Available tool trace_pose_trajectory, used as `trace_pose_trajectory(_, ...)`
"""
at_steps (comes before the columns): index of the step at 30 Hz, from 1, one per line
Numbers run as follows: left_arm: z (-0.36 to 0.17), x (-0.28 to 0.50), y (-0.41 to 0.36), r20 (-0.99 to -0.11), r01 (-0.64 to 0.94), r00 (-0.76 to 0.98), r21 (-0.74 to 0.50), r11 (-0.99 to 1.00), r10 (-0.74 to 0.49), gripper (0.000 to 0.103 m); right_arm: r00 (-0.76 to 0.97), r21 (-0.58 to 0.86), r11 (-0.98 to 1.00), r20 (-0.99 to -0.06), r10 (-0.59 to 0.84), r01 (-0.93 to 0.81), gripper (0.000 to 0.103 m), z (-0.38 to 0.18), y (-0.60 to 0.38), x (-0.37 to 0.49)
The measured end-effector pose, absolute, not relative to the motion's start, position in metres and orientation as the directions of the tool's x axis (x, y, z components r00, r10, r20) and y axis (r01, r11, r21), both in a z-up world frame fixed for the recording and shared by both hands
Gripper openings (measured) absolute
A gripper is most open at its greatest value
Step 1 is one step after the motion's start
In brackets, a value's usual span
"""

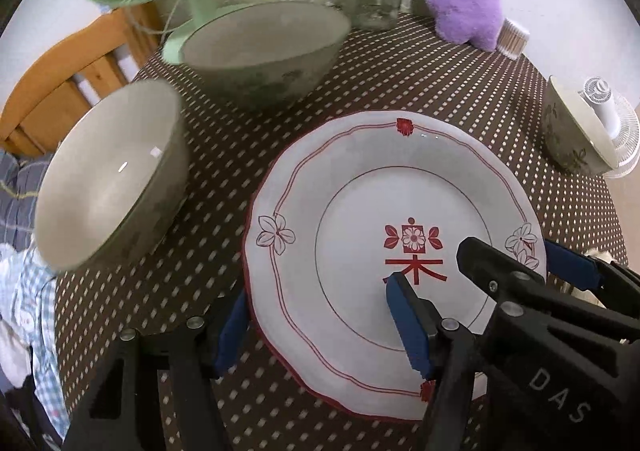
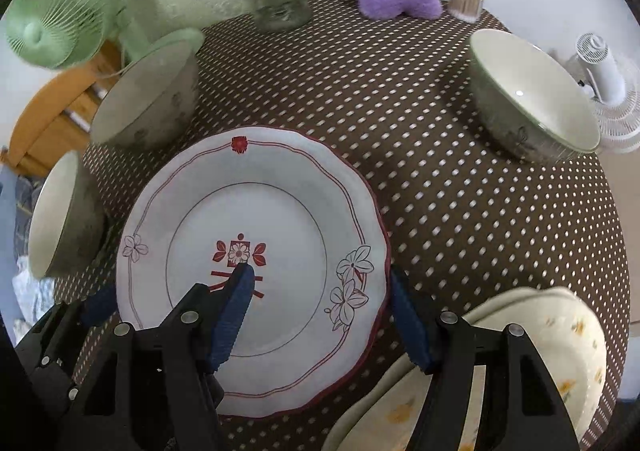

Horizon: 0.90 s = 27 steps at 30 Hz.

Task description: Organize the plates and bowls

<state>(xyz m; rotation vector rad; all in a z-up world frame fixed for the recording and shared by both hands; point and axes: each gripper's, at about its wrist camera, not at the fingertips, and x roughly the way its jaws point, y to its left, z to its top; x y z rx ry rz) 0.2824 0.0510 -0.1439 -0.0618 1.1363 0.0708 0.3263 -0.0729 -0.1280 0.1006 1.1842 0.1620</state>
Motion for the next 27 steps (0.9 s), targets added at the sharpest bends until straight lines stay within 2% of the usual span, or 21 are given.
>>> trace_pose_trajectory(8, -0.145, 0.265, 0.063, -0.908, -0.109, 0.416, -0.004, 0.994, 0.042, 0.066, 0.356, 0.133, 0.983, -0.919, 0.169, -0.124, 0.07, -0.13, -0.054, 0.303)
trace_pose_trajectory(22, -0.149, 0.289, 0.069, -0.899, -0.091, 0.434, 0.009, 0.996, 0.048, 0.068, 0.362, 0.127, 0.987, -0.919, 0.153, -0.094, 0.07, -0.139, -0.053, 0.329)
trace_pose_trajectory(27, -0.15, 0.292, 0.068, -0.899, -0.082, 0.435, 0.015, 0.996, 0.049, 0.069, 0.354, 0.109, 0.988, -0.925, 0.14, -0.107, 0.065, -0.141, -0.048, 0.336)
